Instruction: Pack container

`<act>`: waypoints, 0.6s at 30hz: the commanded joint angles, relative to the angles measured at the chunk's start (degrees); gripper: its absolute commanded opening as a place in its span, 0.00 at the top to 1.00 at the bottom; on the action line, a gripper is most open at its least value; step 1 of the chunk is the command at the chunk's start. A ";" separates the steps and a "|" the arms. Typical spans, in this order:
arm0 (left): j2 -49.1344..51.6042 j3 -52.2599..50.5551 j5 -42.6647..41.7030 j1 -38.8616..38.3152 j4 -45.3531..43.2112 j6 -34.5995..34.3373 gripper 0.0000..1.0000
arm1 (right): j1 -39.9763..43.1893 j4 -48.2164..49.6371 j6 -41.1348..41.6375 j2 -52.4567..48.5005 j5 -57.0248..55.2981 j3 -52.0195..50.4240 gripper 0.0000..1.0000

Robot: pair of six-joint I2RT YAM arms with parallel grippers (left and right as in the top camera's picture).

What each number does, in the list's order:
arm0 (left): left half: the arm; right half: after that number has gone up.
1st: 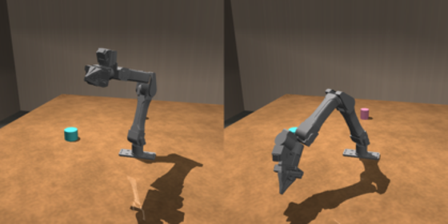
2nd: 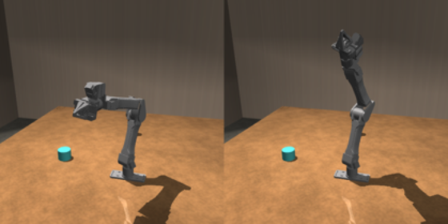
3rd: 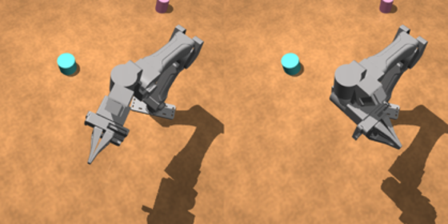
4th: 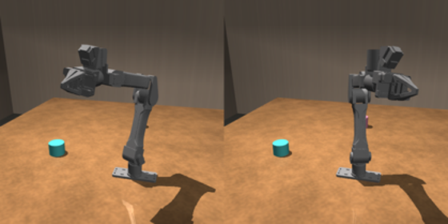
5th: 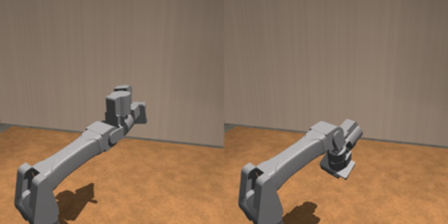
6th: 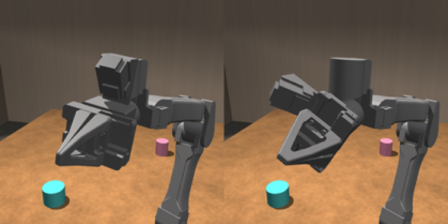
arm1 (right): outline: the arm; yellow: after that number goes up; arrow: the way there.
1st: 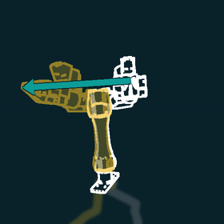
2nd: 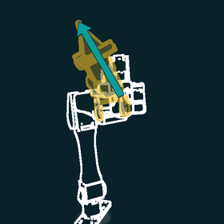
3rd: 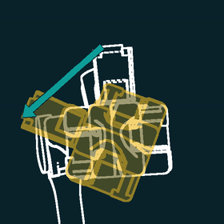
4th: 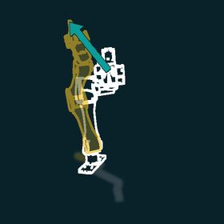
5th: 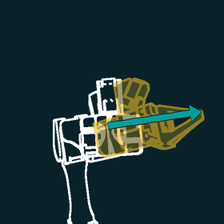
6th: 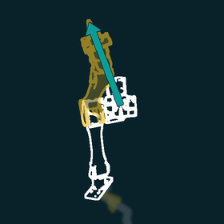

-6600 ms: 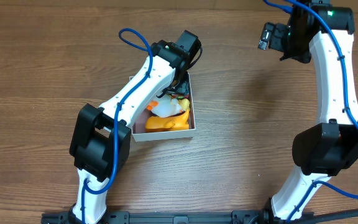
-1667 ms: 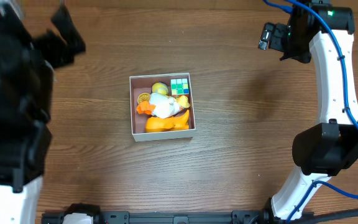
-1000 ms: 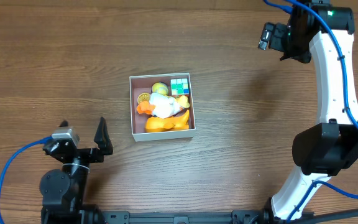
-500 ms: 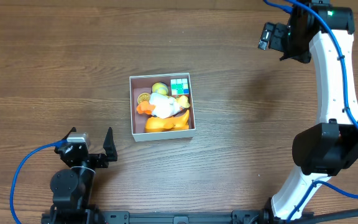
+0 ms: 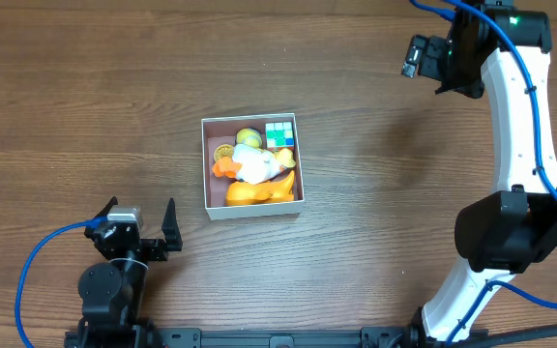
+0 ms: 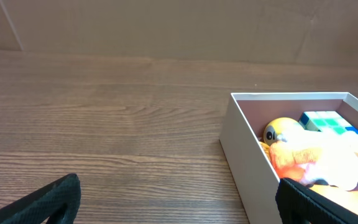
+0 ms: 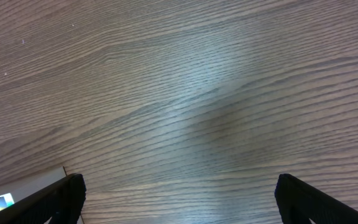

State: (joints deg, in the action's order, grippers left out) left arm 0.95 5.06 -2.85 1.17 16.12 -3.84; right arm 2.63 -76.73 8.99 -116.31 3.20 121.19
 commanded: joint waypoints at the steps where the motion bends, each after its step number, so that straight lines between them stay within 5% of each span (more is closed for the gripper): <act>1: -0.70 -0.24 -0.83 0.31 -0.24 1.53 0.00 | 0.07 0.15 0.44 0.24 0.35 1.42 0.00; 18: -0.70 -0.24 -0.81 0.31 -0.26 1.53 0.00 | -3.67 -0.04 0.22 6.97 -3.13 1.42 0.00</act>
State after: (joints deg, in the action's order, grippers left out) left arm 0.95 5.06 -2.85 1.17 16.12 -3.84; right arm 1.74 -76.77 8.97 -116.01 1.83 121.19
